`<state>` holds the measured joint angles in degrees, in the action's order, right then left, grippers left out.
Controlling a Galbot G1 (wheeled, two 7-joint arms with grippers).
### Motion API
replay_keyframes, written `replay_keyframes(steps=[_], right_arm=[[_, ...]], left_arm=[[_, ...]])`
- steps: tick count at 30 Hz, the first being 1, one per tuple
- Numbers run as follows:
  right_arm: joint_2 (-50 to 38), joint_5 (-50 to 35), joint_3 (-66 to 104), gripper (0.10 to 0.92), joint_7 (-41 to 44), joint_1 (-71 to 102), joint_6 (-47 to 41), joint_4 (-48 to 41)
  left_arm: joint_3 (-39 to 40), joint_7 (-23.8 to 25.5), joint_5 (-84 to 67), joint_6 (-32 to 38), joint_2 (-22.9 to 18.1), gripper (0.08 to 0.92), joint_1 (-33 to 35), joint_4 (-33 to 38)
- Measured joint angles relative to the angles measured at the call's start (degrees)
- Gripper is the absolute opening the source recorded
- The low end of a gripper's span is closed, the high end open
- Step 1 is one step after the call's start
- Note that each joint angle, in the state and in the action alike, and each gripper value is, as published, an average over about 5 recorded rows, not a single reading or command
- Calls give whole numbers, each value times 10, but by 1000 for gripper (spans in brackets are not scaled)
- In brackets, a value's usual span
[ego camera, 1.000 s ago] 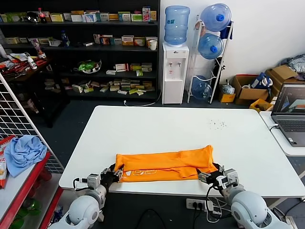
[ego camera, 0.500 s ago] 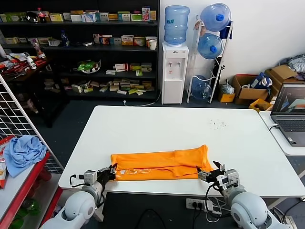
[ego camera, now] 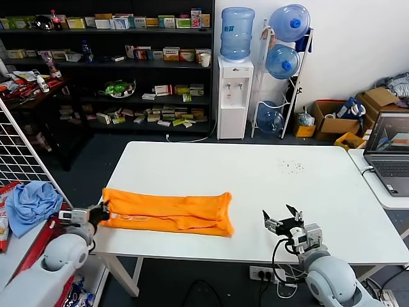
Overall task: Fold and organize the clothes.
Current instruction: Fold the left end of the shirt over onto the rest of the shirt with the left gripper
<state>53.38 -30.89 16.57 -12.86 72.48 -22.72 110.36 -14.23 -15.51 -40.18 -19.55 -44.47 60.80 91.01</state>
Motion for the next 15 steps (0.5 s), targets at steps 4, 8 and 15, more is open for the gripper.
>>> replay_keyframes(steps=[4,8,15], right_arm=[[7,10,-1,823,-5,-2,12,-7],[14,24,-1,823,-11,-1,26,-17],[22,52,8,823,-14,2,50,-36]], left_arm=[[-4,-11,-11,-9,12,110,1,18],[2,-29,-34,-23,8,110,2,59],[40,-65,-77,-45,-42,110,-8,120]])
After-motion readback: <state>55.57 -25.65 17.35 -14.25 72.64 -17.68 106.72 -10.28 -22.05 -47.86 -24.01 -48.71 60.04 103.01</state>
